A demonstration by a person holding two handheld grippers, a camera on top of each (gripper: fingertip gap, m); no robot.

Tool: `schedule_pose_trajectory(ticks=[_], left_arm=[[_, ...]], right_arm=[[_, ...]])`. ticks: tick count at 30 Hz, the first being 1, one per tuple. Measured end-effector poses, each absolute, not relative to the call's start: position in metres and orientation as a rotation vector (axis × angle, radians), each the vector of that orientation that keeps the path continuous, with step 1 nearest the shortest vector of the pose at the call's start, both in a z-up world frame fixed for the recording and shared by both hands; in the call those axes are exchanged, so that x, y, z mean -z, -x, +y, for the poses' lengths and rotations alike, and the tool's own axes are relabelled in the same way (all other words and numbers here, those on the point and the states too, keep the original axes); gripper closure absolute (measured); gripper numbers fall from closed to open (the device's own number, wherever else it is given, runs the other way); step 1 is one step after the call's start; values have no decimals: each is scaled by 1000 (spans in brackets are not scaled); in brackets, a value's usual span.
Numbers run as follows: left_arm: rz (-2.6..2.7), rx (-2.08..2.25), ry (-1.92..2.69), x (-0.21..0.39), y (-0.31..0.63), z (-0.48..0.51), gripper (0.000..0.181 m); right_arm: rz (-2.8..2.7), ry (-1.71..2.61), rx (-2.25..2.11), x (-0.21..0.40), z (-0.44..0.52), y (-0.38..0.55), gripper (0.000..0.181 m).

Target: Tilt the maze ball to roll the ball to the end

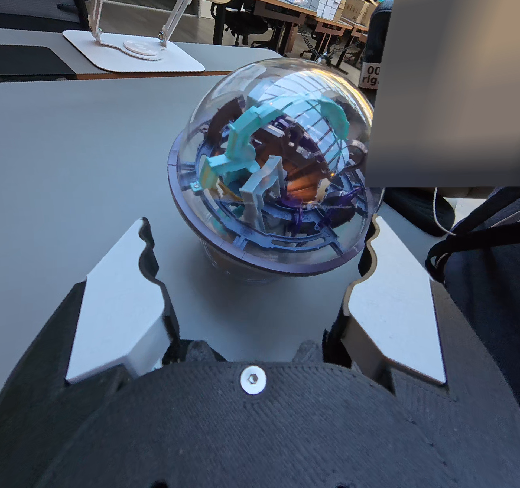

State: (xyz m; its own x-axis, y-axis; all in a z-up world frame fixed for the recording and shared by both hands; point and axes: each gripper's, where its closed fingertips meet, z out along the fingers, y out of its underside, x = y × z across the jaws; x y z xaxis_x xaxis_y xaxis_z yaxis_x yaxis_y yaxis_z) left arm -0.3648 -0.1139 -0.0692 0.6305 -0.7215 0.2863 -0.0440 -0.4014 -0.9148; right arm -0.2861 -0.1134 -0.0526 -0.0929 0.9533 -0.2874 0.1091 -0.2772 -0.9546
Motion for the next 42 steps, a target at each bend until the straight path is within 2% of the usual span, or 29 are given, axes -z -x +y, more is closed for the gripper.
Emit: schedule_pose_trajectory(ticks=[5, 16, 33, 38, 42], left_arm=[[589, 897, 1842, 66, 367, -121, 42], [427, 796, 1925, 84, 351, -121, 30], [359, 851, 1875, 75, 388, -115, 43], [385, 866, 1786, 59, 377, -122, 36], [453, 783, 1839, 71, 362, -122, 30]], right_arm=[[-1198, 1433, -1449, 50, -113, 281, 38], [-1288, 1356, -1641, 44, -91, 304, 37], [-1214, 1419, -1516, 49, -105, 275, 43], [-1237, 1365, -1442, 45, -86, 278, 38], [-1333, 1326, -1476, 47, -83, 288, 33]])
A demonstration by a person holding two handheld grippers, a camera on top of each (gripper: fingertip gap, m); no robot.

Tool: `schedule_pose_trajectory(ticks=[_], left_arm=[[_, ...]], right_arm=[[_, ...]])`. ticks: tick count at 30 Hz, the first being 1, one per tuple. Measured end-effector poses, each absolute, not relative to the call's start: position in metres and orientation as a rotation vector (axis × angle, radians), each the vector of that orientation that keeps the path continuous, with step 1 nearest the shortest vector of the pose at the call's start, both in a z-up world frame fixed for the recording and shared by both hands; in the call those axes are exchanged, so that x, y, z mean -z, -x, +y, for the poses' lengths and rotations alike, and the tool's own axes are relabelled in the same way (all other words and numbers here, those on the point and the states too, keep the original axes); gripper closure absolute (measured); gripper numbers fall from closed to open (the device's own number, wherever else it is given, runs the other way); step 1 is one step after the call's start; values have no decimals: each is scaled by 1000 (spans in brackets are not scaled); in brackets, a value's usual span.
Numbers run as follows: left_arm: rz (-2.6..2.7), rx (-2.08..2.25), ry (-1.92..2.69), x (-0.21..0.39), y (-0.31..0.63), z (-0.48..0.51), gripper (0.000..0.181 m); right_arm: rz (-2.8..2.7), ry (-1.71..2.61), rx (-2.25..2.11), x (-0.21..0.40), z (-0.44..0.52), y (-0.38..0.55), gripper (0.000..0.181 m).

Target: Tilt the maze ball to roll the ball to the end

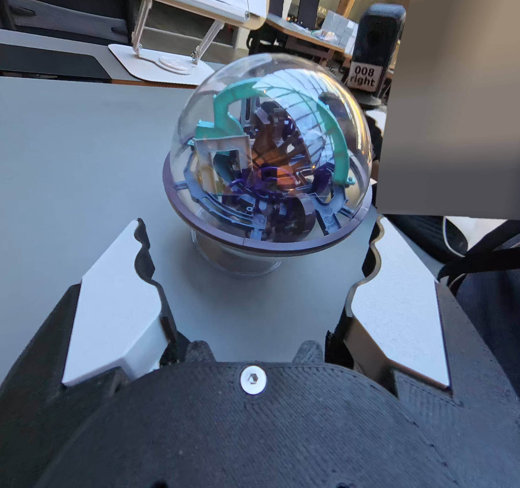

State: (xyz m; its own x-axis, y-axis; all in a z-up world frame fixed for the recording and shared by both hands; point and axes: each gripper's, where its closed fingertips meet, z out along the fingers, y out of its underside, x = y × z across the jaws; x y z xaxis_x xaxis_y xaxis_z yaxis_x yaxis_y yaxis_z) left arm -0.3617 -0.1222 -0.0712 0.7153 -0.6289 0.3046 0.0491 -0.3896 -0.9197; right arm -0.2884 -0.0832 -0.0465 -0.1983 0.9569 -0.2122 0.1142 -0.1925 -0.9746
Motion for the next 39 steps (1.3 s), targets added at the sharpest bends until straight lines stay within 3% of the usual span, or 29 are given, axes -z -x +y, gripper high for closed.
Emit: schedule_pose_trajectory(ticks=[18, 39], left_arm=[[465, 813, 1854, 73, 359, -123, 40], [462, 784, 1756, 73, 341, -121, 35]], right_arm=[[-1268, 1373, -1405, 51, -98, 274, 39], [-1355, 1353, -1367, 54, -98, 300, 29]])
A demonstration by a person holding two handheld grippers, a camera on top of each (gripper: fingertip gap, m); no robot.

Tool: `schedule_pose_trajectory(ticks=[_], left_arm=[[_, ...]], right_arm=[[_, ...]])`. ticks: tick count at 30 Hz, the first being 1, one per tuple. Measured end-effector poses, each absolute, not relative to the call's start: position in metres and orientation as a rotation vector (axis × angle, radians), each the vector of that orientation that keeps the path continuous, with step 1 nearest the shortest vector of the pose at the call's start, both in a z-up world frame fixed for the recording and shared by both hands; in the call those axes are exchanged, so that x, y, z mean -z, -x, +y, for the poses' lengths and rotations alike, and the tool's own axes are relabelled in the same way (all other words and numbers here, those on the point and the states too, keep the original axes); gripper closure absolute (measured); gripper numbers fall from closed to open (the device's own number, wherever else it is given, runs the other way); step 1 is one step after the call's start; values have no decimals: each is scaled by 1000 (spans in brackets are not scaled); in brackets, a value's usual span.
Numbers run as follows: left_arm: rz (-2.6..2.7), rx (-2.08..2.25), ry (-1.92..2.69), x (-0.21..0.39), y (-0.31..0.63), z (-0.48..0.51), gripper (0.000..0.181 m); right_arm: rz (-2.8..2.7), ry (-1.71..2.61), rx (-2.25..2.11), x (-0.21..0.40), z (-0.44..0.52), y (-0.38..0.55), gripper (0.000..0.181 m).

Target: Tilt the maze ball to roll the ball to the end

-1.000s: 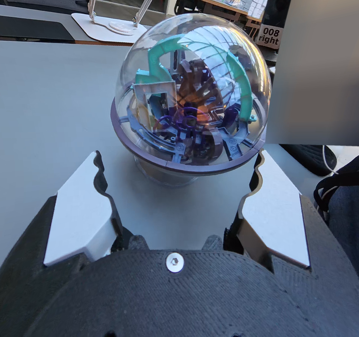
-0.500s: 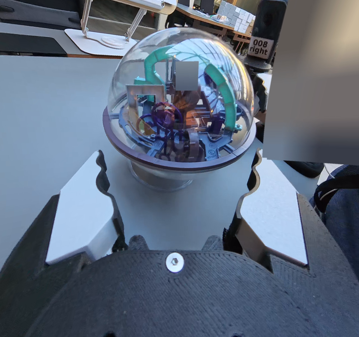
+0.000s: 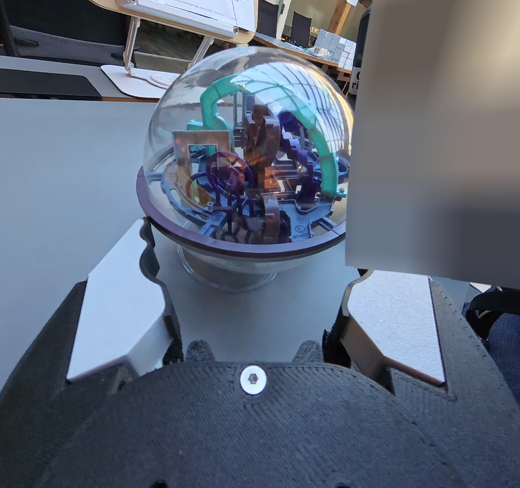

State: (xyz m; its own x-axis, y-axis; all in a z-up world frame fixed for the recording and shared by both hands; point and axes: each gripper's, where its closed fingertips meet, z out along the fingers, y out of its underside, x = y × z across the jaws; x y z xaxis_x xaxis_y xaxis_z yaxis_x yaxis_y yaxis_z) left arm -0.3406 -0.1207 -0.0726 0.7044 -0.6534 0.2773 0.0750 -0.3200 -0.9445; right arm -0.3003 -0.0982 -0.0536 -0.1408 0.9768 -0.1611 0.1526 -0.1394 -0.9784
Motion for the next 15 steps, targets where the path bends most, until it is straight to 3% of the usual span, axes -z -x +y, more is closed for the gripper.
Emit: schedule_pose_trajectory(ticks=[15], left_arm=[[391, 754, 1796, 76, 336, -122, 34]], right_arm=[[-1509, 1319, -1404, 57, -90, 300, 27]])
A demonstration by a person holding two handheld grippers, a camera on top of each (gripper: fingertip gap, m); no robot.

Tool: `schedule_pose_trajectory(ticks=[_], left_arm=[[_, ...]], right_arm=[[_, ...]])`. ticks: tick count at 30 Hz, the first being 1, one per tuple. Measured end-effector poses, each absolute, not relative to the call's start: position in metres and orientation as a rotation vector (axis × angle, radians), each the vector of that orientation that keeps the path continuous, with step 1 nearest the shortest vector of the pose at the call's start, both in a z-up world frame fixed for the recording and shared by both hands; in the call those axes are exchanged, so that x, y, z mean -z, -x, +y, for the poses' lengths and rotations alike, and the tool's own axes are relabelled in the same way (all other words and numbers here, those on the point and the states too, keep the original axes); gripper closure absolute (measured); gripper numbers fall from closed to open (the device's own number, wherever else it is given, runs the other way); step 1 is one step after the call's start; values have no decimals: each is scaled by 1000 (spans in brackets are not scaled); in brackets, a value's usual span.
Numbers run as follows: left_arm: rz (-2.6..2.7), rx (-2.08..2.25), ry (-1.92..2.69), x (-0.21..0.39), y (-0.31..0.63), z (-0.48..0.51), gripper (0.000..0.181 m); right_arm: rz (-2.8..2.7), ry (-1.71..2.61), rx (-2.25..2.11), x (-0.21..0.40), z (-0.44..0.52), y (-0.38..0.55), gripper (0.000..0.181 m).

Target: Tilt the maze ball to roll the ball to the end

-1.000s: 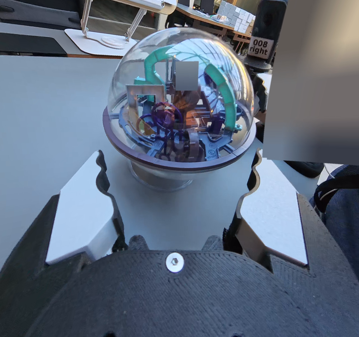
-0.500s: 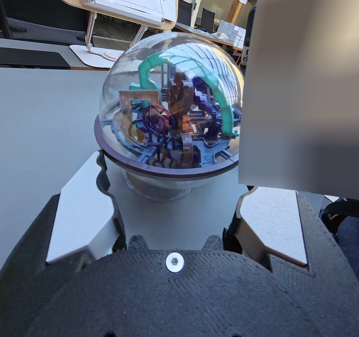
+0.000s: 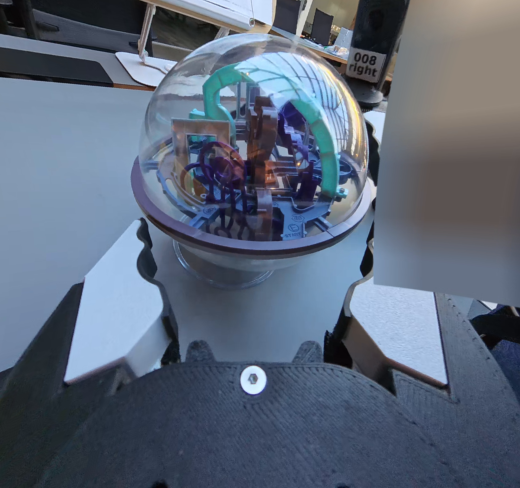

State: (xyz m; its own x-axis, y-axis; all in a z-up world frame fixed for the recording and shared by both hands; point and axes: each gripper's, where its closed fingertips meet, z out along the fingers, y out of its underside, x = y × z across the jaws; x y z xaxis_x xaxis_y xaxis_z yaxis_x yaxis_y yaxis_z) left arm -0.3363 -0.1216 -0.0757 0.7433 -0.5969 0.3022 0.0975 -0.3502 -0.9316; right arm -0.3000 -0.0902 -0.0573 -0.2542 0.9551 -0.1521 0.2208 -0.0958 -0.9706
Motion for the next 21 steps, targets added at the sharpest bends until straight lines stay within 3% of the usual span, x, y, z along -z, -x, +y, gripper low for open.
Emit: schedule_pose_trajectory(ticks=[21], left_arm=[[493, 671, 1722, 72, 338, -114, 34]], right_arm=[[-1499, 1256, -1209, 60, -90, 310, 27]])
